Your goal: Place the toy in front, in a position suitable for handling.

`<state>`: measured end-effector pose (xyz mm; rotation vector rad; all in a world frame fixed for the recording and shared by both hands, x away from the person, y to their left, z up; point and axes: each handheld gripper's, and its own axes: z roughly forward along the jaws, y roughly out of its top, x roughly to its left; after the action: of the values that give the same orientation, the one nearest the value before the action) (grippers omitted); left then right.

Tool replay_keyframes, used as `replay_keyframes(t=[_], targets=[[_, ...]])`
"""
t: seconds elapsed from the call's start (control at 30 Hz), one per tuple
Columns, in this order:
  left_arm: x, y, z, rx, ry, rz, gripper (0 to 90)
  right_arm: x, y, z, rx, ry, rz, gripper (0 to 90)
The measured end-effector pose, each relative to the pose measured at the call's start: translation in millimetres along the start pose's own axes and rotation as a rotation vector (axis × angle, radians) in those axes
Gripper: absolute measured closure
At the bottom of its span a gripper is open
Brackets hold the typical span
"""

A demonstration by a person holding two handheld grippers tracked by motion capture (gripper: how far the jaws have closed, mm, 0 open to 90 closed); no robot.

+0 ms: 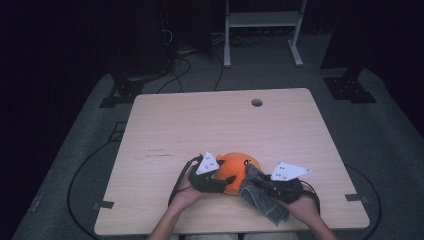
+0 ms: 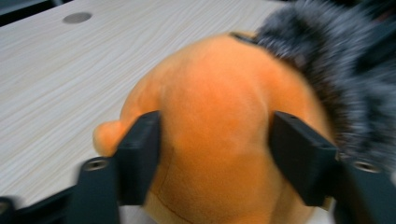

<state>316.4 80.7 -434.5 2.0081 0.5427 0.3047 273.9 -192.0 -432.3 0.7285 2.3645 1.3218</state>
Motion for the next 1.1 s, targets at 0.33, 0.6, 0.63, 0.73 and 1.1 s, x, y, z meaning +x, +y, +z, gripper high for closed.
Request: replay_keyframes(t=[0.33,0.6,0.63,0.73,1.1], targets=[[1.7,-2.0,-0.3,0.012,-0.003,0.021,47.4,-23.9,-10.7,-4.5,0.035,-0.1,0.054,79.9],[-1.1,-1.1,5.9,0.007,0.014,0.001,45.4,-6.1,2.4,-8.4,-0.032,-0.044,0.007,79.8],[0.6,-0.2,3.4,0.002,0.002,-0.009,40.7,-1.9,4.2,-4.2,-0.017,-0.048,-0.012,79.8],[8.2,0.6,-5.6,-0.013,-0.007,-0.042,34.4,-5.4,1.4,1.0,-0.015,-0.045,-0.004,79.8],[-7.5,3.2,5.1,0.02,0.005,0.015,49.3,11.4,8.9,-4.5,-0.022,-0.032,-0.086,79.8]])
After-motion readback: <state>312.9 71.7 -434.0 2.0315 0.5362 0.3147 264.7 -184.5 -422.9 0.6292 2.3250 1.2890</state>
